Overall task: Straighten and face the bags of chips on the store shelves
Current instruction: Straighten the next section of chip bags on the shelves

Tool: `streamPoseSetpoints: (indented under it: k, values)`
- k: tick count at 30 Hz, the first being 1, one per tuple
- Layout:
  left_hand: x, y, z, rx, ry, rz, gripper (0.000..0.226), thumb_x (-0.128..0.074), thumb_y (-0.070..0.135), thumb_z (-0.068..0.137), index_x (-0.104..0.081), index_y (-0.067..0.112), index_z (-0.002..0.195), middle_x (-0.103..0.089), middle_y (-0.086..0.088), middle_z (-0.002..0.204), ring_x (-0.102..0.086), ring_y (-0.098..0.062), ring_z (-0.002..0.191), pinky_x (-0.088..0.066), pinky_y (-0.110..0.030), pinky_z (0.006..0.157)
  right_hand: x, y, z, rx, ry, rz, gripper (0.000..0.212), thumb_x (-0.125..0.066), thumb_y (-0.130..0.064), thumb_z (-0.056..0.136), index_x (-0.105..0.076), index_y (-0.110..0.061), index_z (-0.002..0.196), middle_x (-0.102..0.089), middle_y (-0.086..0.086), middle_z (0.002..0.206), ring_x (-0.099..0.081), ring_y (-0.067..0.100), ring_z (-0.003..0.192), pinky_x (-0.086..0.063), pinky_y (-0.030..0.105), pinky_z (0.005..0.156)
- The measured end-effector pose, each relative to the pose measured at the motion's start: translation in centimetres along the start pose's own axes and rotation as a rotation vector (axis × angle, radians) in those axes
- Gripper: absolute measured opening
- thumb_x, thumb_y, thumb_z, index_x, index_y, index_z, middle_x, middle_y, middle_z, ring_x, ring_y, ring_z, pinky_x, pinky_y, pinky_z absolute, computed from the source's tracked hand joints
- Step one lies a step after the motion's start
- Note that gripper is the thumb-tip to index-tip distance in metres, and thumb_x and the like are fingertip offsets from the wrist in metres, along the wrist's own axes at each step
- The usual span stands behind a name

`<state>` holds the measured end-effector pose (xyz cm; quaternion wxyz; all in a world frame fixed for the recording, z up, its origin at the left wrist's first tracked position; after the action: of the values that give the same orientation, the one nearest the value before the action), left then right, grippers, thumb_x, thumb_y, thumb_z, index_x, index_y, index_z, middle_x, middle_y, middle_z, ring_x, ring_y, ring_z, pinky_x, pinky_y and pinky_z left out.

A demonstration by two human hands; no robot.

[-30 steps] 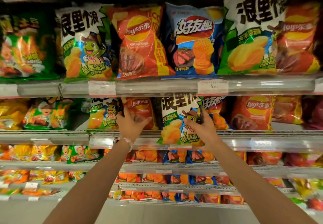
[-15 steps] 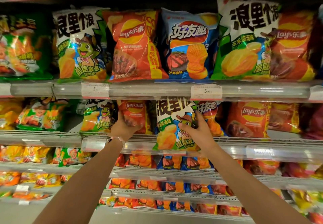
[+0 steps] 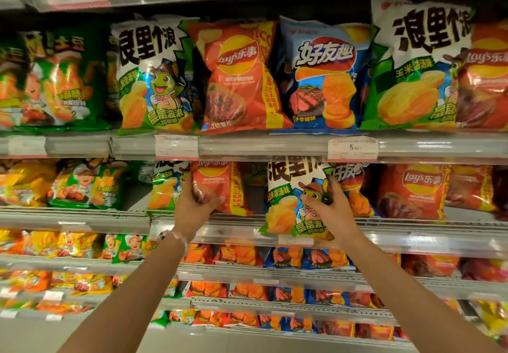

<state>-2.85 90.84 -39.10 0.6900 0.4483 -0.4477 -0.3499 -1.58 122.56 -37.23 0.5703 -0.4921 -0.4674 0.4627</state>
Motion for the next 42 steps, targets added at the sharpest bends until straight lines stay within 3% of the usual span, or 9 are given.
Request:
streamPoseSetpoints:
  k: [6,10,13,16,27,31,34,39,42]
  values:
    - [4.3,-0.4,-0.5,-0.056,-0.005,-0.02,0.078,-0.083,0.017,0.072,-0.04,0.029,0.136,-0.058,0.02,0.113,-0.057,0.009,0.098,-0.049,-0.008,0.074,-4.5,-0.2,0.7,-0.012,0.022,-0.037,0.077,-0.076,-0.021,0.078,-0.035,-0.021,0.144,-0.055,-0.001,0.128,-0.054,0.018,0.118,-0.047,0.041,0.1]
    - [6.4,-1.0,-0.1,-0.023,-0.01,-0.074,0.081,-0.084,0.018,0.07,-0.039,0.033,0.136,-0.06,0.017,0.112,-0.06,-0.005,0.103,-0.053,-0.029,0.087,-8.2,-0.8,1.8,0.026,0.054,-0.094,0.072,-0.078,-0.024,0.076,-0.041,-0.016,0.137,-0.056,0.001,0.125,-0.054,0.02,0.118,-0.045,0.038,0.1]
    - [7.7,-1.4,-0.1,-0.012,-0.027,-0.114,0.08,-0.087,0.026,0.068,-0.041,0.036,0.132,-0.061,0.018,0.113,-0.061,-0.001,0.103,-0.054,-0.041,0.09,-10.1,-1.1,2.8,0.01,0.104,-0.122,0.053,-0.077,-0.022,0.078,-0.049,-0.009,0.122,-0.06,0.0,0.106,-0.059,0.021,0.107,-0.043,0.027,0.084]
    - [9.3,-1.9,-0.1,0.003,-0.026,-0.128,0.098,-0.088,0.042,0.06,-0.037,0.032,0.142,-0.061,0.012,0.122,-0.06,-0.011,0.113,-0.053,-0.047,0.093,-12.2,-0.8,4.2,0.027,0.106,-0.186,0.059,-0.078,-0.029,0.076,-0.049,-0.012,0.124,-0.063,0.002,0.114,-0.058,0.025,0.11,-0.045,0.033,0.09]
    - [12.1,-3.9,0.4,-0.009,-0.07,-0.179,0.091,-0.083,0.013,0.071,-0.034,0.027,0.146,-0.059,0.011,0.123,-0.06,-0.009,0.113,-0.054,-0.045,0.092,-19.6,2.2,6.9,-0.049,-0.018,-0.229,0.054,-0.067,-0.019,0.087,-0.042,-0.004,0.132,-0.059,0.016,0.123,-0.055,0.032,0.116,-0.044,0.032,0.091]
    - [12.2,-4.1,0.3,-0.031,-0.098,-0.168,0.089,-0.083,0.016,0.072,-0.034,0.028,0.145,-0.058,0.009,0.125,-0.058,-0.011,0.115,-0.055,-0.035,0.09,-19.6,3.5,7.2,-0.105,-0.028,-0.356,0.062,-0.062,-0.031,0.09,-0.037,0.001,0.136,-0.056,0.02,0.129,-0.052,0.034,0.12,-0.042,0.032,0.092]
    - [11.6,-4.2,0.0,-0.043,-0.114,-0.155,0.091,-0.086,0.024,0.068,-0.034,0.033,0.142,-0.057,0.011,0.126,-0.057,-0.01,0.116,-0.053,-0.041,0.094,-18.9,3.6,6.7,-0.156,-0.005,-0.42,0.065,-0.064,-0.035,0.088,-0.038,0.004,0.133,-0.055,0.021,0.129,-0.052,0.036,0.12,-0.043,0.034,0.093]
    - [8.5,-3.7,-1.1,-0.076,-0.163,-0.144,0.098,-0.083,0.025,0.071,-0.024,0.03,0.149,-0.05,0.025,0.122,-0.053,0.005,0.11,-0.051,-0.03,0.092,-17.5,0.2,2.3,0.065,0.155,-0.275,0.064,-0.058,-0.042,0.087,-0.041,-0.007,0.138,-0.052,0.014,0.132,-0.05,0.027,0.123,-0.043,0.037,0.101]
    - [6.2,-2.8,-1.9,-0.101,-0.181,-0.152,0.099,-0.083,0.025,0.071,-0.022,0.031,0.149,-0.046,0.031,0.119,-0.052,0.008,0.107,-0.047,-0.017,0.088,-18.7,-1.3,-1.2,-0.054,-0.053,-0.032,0.07,-0.058,-0.035,0.092,-0.022,-0.016,0.149,-0.038,0.006,0.146,-0.039,0.02,0.133,-0.037,0.029,0.104]
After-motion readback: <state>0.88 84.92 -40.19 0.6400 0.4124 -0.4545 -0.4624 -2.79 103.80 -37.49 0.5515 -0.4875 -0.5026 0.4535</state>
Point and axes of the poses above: each hand's wrist, its own z-axis towards the middle knuckle, its own x-axis out of the back of the hand, y = z × x, the point moved 6 cm from there along z, towards the middle knuckle
